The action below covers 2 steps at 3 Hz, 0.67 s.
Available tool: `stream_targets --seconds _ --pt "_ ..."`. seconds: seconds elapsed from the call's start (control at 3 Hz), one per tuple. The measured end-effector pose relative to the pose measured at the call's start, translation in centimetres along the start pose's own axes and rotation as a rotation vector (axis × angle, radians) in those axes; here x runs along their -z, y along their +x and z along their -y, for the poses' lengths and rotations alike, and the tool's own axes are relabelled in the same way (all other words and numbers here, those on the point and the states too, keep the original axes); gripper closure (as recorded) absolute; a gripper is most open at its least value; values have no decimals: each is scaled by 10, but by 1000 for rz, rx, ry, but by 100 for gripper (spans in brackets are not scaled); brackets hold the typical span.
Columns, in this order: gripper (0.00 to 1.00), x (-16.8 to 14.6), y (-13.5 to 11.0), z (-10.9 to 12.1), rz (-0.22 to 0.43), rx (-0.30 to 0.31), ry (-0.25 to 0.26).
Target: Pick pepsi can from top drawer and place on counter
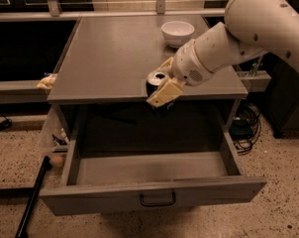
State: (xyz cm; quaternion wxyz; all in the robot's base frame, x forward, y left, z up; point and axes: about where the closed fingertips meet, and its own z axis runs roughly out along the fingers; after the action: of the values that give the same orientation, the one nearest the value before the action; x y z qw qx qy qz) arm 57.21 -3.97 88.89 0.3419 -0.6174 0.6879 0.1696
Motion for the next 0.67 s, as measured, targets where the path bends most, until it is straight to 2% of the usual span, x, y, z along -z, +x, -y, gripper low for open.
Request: stream_targets --seconds 0.33,0.67 --pt "100 12 -19 23 2 3 32" --pt "100 20 -32 51 34 17 71"
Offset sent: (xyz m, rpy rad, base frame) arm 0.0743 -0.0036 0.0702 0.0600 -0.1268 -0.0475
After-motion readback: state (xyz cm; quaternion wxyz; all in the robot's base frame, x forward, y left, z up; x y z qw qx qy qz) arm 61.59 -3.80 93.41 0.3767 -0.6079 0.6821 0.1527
